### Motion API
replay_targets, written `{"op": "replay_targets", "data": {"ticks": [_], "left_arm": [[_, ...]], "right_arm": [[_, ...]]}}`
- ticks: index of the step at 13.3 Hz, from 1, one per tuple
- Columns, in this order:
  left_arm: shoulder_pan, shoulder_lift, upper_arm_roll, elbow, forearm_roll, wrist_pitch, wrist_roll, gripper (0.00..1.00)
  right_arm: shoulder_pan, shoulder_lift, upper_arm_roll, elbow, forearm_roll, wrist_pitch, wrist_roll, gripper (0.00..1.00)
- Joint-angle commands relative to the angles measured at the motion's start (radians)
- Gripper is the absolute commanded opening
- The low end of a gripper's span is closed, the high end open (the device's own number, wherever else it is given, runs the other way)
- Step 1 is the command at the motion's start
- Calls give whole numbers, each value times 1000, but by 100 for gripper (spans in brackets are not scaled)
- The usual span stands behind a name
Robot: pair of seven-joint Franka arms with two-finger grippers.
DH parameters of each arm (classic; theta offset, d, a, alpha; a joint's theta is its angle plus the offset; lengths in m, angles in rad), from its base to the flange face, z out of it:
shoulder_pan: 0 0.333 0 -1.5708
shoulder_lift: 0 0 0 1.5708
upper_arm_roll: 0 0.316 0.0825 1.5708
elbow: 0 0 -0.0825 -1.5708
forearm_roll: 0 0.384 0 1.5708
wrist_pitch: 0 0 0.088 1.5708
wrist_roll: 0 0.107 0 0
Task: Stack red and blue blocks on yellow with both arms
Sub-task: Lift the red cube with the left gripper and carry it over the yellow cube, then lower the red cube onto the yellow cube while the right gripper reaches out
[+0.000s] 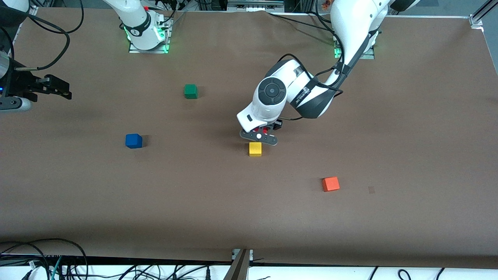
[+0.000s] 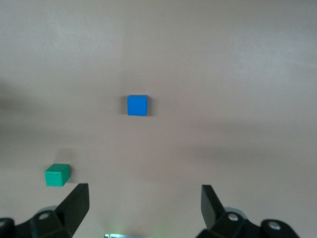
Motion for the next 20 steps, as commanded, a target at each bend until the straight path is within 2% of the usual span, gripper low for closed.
{"op": "replay_targets", "data": {"ticks": [1, 4, 11, 20], "left_arm": [[-75, 66, 85, 109, 45, -15, -22, 8], [-80, 123, 98, 173, 45, -14, -22, 8], [-111, 141, 114, 175, 45, 8, -75, 9], [-121, 149, 114, 170, 46, 8, -96, 10]], "right_arm": [[-14, -2, 7, 11, 17, -1, -2, 100], [-20, -2, 5, 14, 17, 16, 1, 100], [-21, 27, 2, 36, 42, 28, 5, 100], [-23, 110, 2, 36, 28, 57, -13, 100]]}}
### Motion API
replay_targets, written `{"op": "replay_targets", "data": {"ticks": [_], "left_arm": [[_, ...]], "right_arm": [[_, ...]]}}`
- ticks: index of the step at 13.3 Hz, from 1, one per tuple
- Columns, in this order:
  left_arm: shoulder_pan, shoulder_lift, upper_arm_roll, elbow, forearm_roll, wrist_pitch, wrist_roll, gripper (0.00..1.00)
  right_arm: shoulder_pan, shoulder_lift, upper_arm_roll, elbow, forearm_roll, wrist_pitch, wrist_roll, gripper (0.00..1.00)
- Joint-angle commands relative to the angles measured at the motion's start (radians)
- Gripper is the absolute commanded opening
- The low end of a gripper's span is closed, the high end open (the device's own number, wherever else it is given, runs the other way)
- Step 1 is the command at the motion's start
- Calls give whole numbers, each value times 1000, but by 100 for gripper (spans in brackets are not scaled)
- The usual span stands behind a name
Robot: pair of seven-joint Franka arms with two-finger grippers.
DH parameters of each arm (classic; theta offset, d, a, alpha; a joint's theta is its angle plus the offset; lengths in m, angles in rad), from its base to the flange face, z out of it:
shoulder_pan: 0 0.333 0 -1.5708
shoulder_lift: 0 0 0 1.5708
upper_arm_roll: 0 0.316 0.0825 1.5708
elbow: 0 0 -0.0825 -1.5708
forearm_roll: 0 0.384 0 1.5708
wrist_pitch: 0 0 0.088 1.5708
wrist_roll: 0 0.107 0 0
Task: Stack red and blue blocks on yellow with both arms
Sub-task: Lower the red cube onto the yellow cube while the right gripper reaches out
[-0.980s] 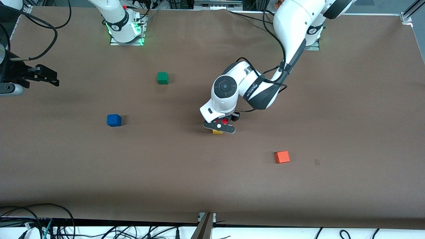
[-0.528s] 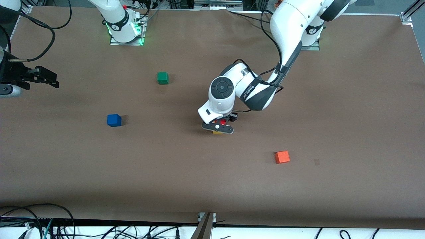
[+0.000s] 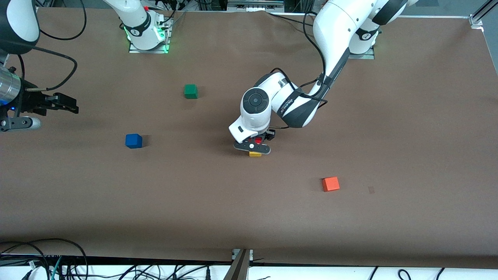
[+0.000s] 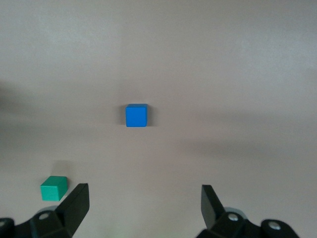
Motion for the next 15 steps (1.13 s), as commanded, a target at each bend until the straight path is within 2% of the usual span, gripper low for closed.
{"op": "replay_targets", "data": {"ticks": [1, 3, 6, 9, 13, 15], "left_arm": [[-14, 21, 11, 33, 26, -5, -19, 10], [-14, 25, 11, 34, 26, -3, -19, 10], [-14, 28, 13, 36, 26, -3, -28, 11], [-19, 32, 11, 37, 26, 13, -35, 11], [-19, 33, 13, 36, 26, 17, -45, 11], [-19, 36, 13, 36, 26, 17, -45, 12]], "right_arm": [[-12, 16, 5, 25, 6, -1, -12, 100], [-14, 80, 3, 25, 18, -2, -21, 100], [-17, 114, 0, -5, 25, 31, -60, 100], [-11, 161, 5, -79, 54, 190, -51, 100], [0, 243, 11, -97, 103, 287, -43, 100], [8, 244, 11, -181, 118, 399, -41, 100]]}}
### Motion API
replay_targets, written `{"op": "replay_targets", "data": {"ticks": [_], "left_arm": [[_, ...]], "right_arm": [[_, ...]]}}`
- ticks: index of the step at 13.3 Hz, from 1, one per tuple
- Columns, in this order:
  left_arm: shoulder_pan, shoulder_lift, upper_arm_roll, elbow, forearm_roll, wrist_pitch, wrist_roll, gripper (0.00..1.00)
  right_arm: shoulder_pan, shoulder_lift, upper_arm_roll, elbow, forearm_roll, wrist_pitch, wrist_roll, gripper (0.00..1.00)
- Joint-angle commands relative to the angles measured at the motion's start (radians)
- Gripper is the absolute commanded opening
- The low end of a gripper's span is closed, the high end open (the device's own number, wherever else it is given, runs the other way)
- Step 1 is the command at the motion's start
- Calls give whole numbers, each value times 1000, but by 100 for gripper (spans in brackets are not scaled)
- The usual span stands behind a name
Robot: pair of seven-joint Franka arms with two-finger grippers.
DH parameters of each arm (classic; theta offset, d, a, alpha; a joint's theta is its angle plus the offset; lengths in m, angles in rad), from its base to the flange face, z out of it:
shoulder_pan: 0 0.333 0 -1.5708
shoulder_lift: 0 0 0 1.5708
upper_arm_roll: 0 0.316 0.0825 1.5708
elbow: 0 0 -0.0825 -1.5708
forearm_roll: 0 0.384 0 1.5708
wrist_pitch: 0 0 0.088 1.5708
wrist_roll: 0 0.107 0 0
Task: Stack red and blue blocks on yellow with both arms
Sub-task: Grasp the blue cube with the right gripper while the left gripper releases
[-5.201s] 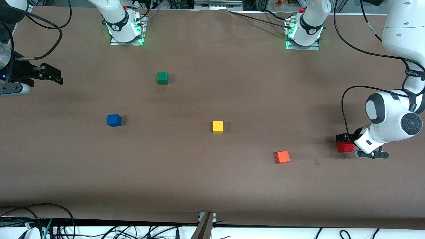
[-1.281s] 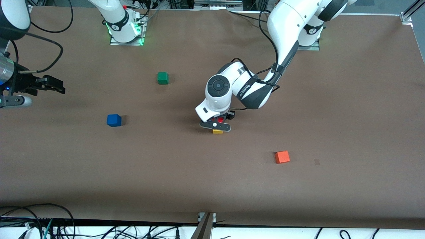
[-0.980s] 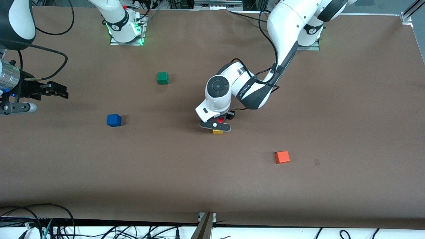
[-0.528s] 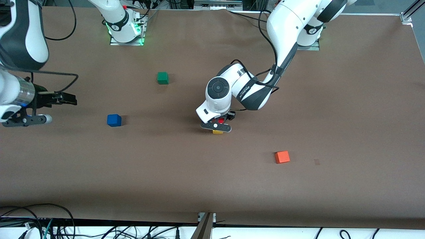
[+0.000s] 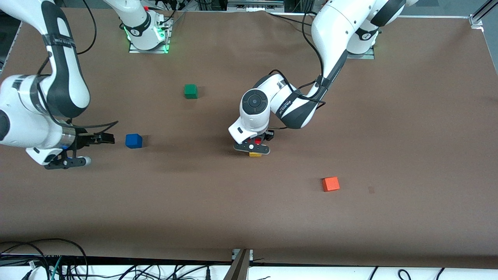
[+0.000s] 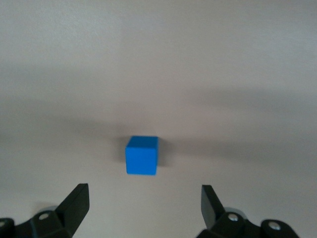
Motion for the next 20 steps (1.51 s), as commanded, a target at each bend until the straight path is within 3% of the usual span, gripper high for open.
{"op": "replay_targets", "data": {"ticks": [1, 5, 6, 7, 12, 15, 17, 20], "left_arm": [[-12, 22, 9, 35, 26, -5, -18, 12], [-12, 23, 15, 36, 26, -5, -18, 13], [-12, 23, 15, 36, 26, -5, -22, 41], [-11, 22, 15, 38, 26, -4, -20, 99], [18, -7, 15, 119, 20, -88, -25, 100], [118, -23, 7, 228, 20, -241, -15, 100], [210, -65, 4, 282, 16, -296, -9, 100], [358, -162, 1, 279, 13, -380, 105, 100]], "right_arm": [[4, -19, 4, -129, 26, 147, -7, 100], [6, -42, 33, -287, 26, 300, -4, 100], [6, -42, 34, -325, 26, 348, -4, 100], [6, -44, 50, -360, 26, 395, -4, 100], [11, -33, 56, -463, 25, 554, -18, 98], [11, -28, 56, -483, 22, 580, -23, 86], [11, -22, 56, -483, 20, 580, -24, 69], [9, -24, 54, -480, 20, 571, -24, 28]]}}
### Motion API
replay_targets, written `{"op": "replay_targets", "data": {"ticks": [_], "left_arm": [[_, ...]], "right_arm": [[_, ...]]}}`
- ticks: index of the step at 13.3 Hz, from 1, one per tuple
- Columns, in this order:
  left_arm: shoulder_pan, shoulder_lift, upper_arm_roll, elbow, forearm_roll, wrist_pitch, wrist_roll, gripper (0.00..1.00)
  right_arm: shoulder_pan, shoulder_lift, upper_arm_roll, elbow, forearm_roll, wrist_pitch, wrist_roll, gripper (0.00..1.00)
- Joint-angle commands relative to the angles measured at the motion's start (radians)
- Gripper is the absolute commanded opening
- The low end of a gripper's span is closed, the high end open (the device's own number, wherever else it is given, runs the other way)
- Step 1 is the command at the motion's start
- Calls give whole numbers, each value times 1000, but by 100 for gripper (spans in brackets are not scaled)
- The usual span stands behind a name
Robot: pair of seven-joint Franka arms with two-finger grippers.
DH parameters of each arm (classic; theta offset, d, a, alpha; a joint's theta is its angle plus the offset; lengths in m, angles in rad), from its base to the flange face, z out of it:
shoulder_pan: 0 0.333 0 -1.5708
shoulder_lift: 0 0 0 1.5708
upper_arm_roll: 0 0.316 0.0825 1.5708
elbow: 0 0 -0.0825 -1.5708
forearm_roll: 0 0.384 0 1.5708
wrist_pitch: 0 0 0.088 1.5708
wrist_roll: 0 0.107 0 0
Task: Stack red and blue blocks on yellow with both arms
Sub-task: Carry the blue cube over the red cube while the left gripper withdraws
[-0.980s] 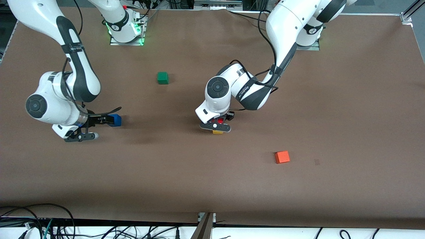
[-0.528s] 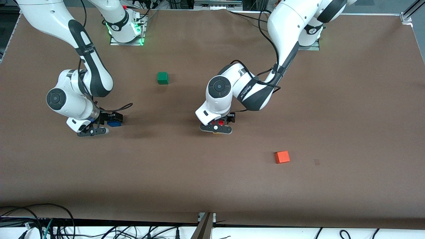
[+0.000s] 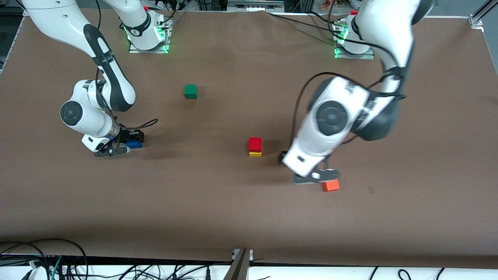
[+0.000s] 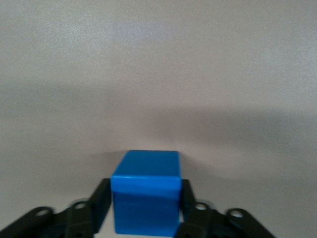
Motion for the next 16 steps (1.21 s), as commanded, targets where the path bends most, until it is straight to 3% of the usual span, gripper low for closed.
{"op": "replay_targets", "data": {"ticks": [1, 3, 5, 8, 10, 13, 16], "left_arm": [[136, -84, -20, -12, 12, -115, 168, 100], [254, -136, -19, -13, -14, -184, 351, 100], [345, -178, -19, -15, -51, -238, 443, 100], [406, -242, -14, -22, -52, -322, 549, 100], [414, -276, -8, -44, -51, -393, 576, 100], [449, -437, -6, -307, -57, -314, 577, 100], [440, -578, -5, -519, -68, -203, 563, 100]], "right_arm": [[-1, -33, 0, -23, 9, 5, -20, 20], [-1, -44, 0, -3, 9, -6, -20, 18], [4, -48, 3, 90, 6, -136, -9, 18], [80, -22, 6, 366, -3, -432, 39, 18], [141, 66, 6, 596, -2, -610, 112, 19], [267, 192, 6, 862, 4, -731, 289, 20], [391, 294, 19, 1031, 12, -726, 525, 20]]}}
